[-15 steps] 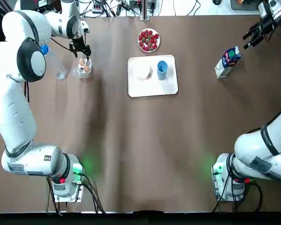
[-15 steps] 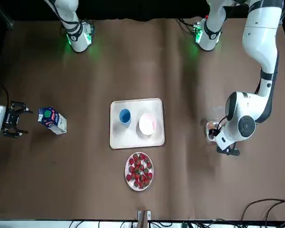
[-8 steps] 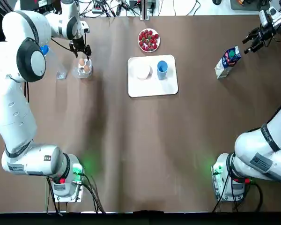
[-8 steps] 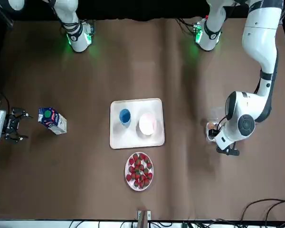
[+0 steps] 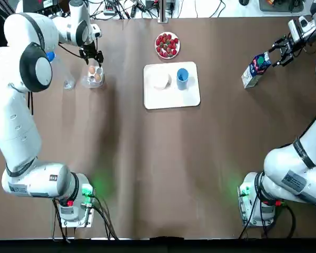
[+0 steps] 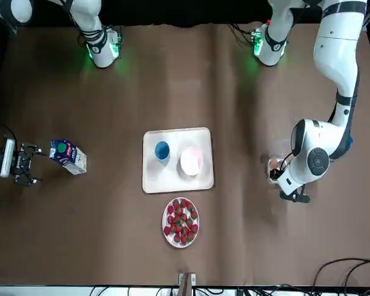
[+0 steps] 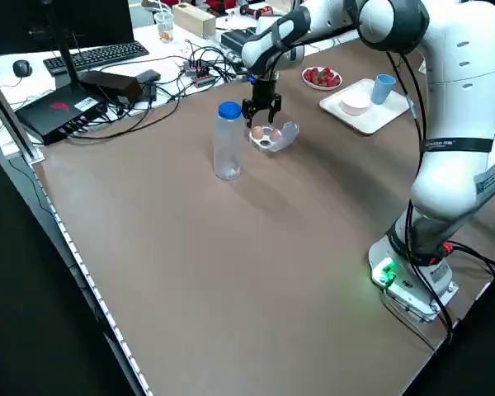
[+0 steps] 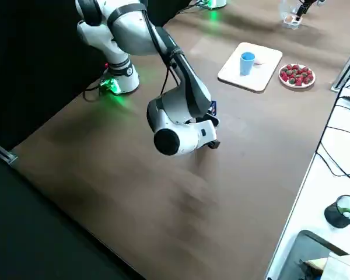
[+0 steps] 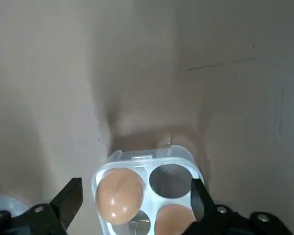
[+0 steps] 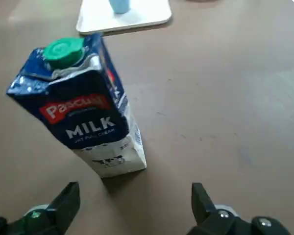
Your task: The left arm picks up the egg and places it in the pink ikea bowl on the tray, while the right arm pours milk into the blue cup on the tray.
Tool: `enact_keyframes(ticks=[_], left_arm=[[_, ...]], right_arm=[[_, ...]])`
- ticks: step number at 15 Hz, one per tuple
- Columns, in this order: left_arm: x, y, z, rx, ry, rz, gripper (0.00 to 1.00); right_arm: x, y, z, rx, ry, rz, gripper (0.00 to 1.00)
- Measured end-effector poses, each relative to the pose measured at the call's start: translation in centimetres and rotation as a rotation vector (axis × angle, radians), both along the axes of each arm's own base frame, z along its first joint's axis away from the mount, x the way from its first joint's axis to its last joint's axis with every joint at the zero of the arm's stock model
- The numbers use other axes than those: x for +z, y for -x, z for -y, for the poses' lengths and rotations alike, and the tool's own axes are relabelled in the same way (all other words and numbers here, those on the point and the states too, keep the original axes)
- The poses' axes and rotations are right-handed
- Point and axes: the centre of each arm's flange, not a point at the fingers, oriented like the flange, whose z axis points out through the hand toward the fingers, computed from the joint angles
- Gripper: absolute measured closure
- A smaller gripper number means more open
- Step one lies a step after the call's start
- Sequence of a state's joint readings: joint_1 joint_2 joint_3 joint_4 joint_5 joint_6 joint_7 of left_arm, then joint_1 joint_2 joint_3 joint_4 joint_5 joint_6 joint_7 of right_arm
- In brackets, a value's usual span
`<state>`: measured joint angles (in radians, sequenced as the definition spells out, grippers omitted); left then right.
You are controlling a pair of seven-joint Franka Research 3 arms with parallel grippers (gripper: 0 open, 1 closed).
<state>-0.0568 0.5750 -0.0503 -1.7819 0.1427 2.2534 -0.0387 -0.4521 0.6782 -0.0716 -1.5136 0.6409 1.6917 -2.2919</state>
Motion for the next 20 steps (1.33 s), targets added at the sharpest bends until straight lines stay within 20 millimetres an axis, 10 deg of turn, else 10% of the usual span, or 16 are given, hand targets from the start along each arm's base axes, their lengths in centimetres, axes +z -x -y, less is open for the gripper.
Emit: enact_keyframes(ticks=[20], left_arm=[[-1.0, 0.2, -0.7, 0.016, -0.003, -0.016, 0.23]], right_arm=[[-5.8, 0.3, -2.9, 0.185, -0.096, 0.042, 0.0]])
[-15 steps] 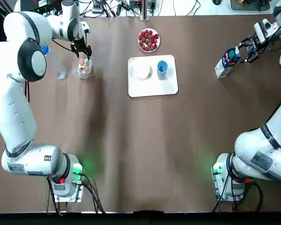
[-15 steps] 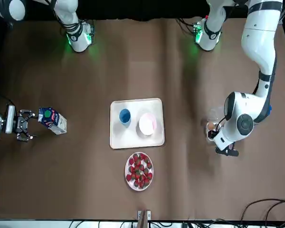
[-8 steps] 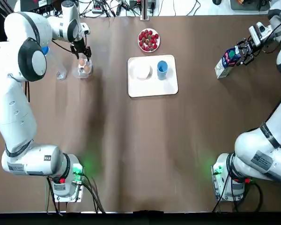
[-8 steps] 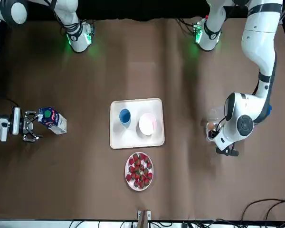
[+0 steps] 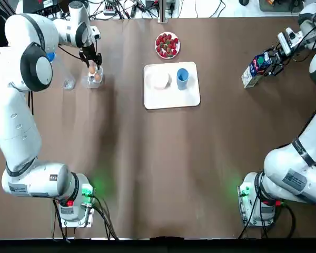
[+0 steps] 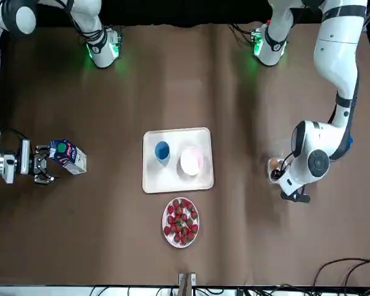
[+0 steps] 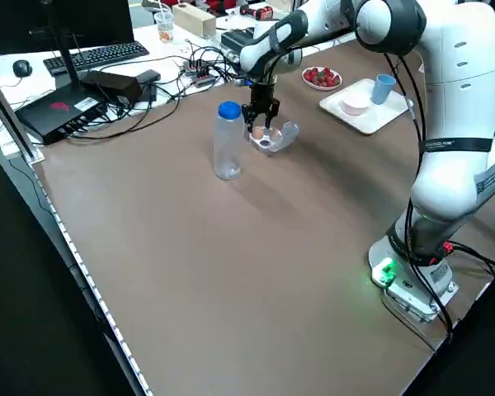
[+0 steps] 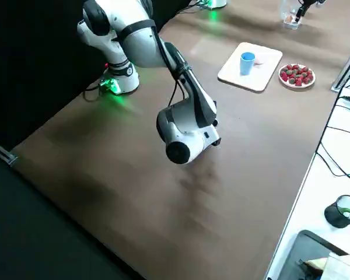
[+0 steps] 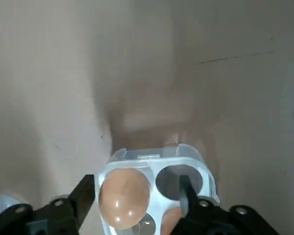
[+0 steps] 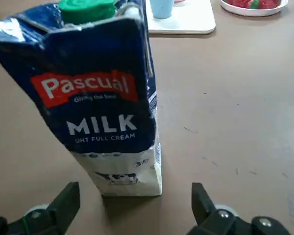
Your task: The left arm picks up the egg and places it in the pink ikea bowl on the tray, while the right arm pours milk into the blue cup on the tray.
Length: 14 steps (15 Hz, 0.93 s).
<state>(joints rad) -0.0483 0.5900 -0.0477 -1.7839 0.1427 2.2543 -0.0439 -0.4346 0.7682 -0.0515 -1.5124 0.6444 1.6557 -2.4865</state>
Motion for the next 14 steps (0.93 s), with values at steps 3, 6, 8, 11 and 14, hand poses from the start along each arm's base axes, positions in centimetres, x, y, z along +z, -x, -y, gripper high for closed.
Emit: enact_keyframes(ticks=[3, 6, 8, 11, 14], left_arm=[[0.0, 0.0, 0.0, 0.0, 0.0, 0.0, 0.27], [0.0, 0.0, 0.0, 0.001, 0.0, 0.0, 0.29], [0.0, 0.0, -0.1, 0.002, 0.0, 0.0, 0.3], [0.0, 0.0, -0.1, 0.002, 0.0, 0.0, 0.32], [0.0, 0.0, -0.1, 0.003, -0.001, 0.0, 0.32]], right_arm=[[-0.4, 0.0, -0.4, 0.006, -0.004, -0.007, 0.0], [-0.8, 0.0, -0.6, 0.009, -0.008, -0.014, 0.0], [-1.2, 0.1, -0.6, 0.009, -0.011, -0.019, 0.0], [-1.5, 0.2, -0.8, 0.014, -0.018, -0.028, 0.0], [-1.6, 0.2, -1.9, 0.038, -0.04, -0.046, 0.0]])
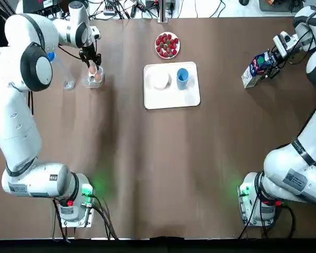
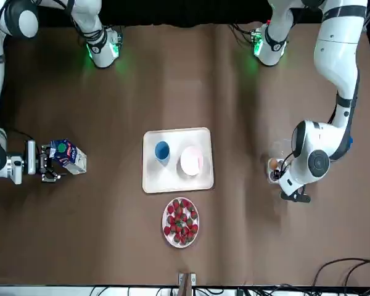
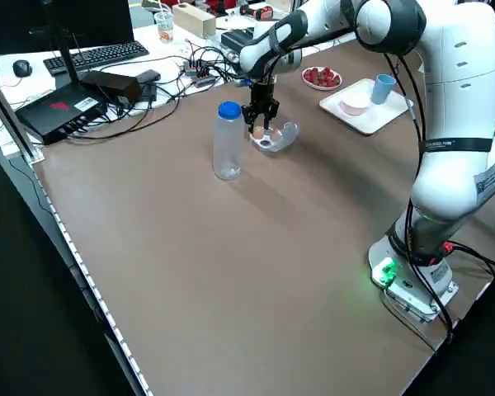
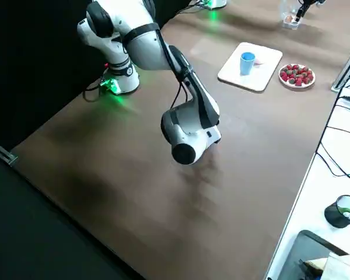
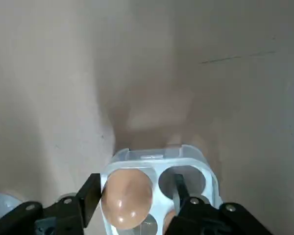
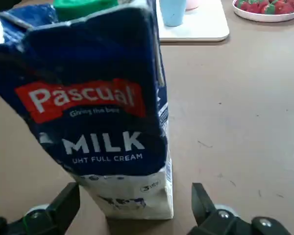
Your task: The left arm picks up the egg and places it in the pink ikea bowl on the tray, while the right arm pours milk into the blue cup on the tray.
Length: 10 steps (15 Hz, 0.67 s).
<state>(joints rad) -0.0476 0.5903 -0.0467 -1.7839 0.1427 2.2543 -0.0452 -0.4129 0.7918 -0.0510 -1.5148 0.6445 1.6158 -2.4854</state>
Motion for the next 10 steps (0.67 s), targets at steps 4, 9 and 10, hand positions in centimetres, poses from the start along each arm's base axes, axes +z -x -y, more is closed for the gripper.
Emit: enact_keyframes(ticks=[4, 9, 10], left_arm=[[-0.01, 0.01, -0.01, 0.0, 0.0, 0.0, 0.32], [-0.28, 0.18, -0.19, 0.002, -0.001, -0.006, 0.32], [-0.37, 0.22, -0.32, 0.004, -0.002, -0.008, 0.32]], right_arm=[[-0.37, 0.23, -0.2, 0.002, -0.006, -0.01, 0.0], [-0.81, 0.61, -0.37, 0.002, -0.012, -0.022, 0.0], [-0.96, 0.73, -0.42, 0.002, -0.014, -0.025, 0.0]])
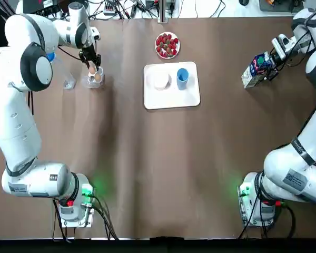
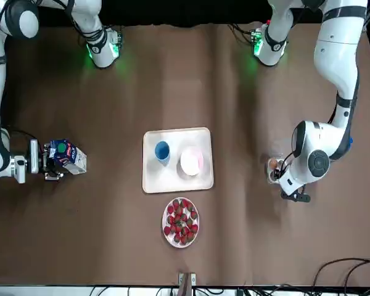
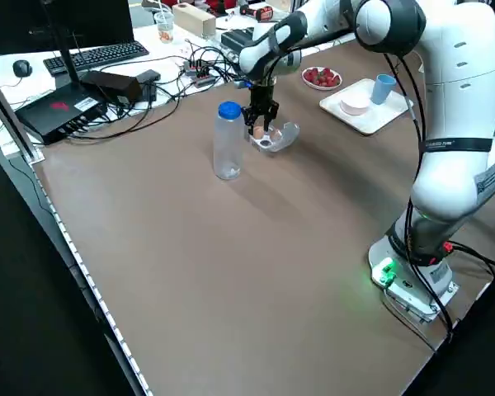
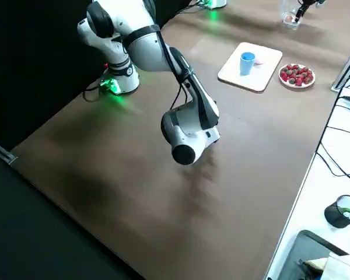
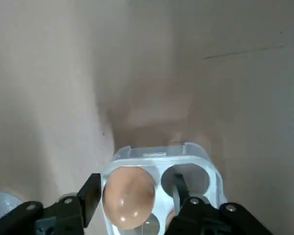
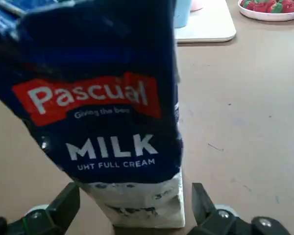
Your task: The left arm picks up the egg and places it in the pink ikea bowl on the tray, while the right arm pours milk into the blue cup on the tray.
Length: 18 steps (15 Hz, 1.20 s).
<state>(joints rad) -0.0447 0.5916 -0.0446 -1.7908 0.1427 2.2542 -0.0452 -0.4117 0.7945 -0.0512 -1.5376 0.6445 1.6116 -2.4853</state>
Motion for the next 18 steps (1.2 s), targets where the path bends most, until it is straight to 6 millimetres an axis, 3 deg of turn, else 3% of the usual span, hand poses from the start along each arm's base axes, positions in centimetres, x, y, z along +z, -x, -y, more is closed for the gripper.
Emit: enact_keyframes(ticks=[4, 8, 12, 15, 18], left_arm=[[-0.1, 0.1, -0.3, 0.004, 0.0, -0.003, 0.33], [0.1, 0.0, -0.3, 0.004, -0.002, 0.001, 0.48], [0.3, -0.1, -0.2, 0.002, -0.001, 0.004, 0.53], [0.3, -0.1, -0.2, 0.002, -0.001, 0.004, 0.53], [0.4, -0.2, -0.2, 0.002, 0.0, 0.008, 0.53]], right_arm=[[-0.7, 0.5, -0.2, -0.001, -0.008, -0.017, 0.0], [-1.0, 0.8, -0.3, -0.003, -0.013, -0.03, 0.02], [-1.3, 1.3, -0.5, -0.005, -0.032, -0.069, 0.16], [-1.3, 1.3, -0.5, -0.006, -0.032, -0.072, 0.18], [-1.2, 1.3, -0.5, -0.016, -0.028, -0.083, 0.26]])
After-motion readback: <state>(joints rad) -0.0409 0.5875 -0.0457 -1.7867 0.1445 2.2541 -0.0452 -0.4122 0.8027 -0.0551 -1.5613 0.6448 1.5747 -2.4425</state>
